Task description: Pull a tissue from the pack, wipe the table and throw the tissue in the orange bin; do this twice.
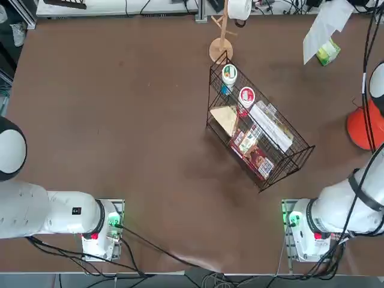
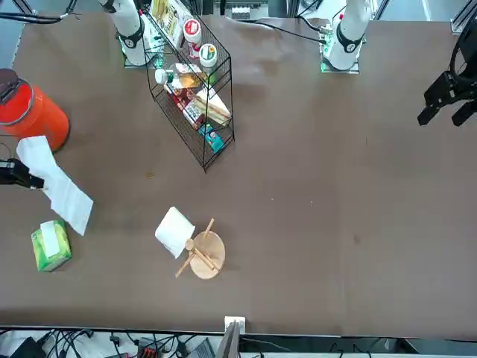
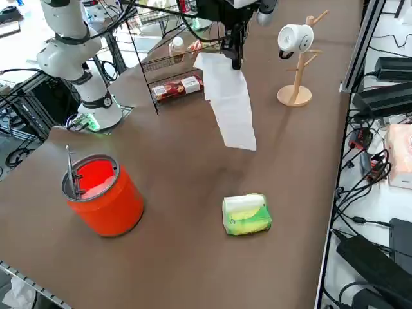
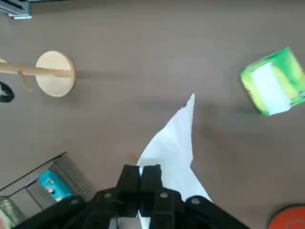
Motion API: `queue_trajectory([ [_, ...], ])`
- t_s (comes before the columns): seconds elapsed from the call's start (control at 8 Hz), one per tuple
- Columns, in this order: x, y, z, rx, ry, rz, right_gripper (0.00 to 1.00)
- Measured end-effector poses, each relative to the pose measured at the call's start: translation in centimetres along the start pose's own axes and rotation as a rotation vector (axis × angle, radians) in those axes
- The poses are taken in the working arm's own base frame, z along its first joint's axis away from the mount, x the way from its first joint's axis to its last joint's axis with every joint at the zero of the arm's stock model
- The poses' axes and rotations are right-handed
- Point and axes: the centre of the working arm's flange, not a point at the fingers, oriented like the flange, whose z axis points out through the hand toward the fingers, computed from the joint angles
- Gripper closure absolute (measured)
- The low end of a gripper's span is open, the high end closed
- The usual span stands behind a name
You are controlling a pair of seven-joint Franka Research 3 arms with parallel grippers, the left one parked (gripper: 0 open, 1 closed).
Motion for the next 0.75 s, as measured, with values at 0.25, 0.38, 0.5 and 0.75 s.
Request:
queue_trajectory([
  [0.25,-0.7,-3.5,0.7,0.005,-0.026,0.041,0.99],
  [0.38,-1.0,-5.4,1.1,0.012,-0.038,0.070,0.99],
  [0.5,-1.3,-7.6,1.8,0.023,-0.056,0.097,0.99],
  [0.75,-2.0,-11.2,4.2,0.032,-0.107,0.123,0.99],
])
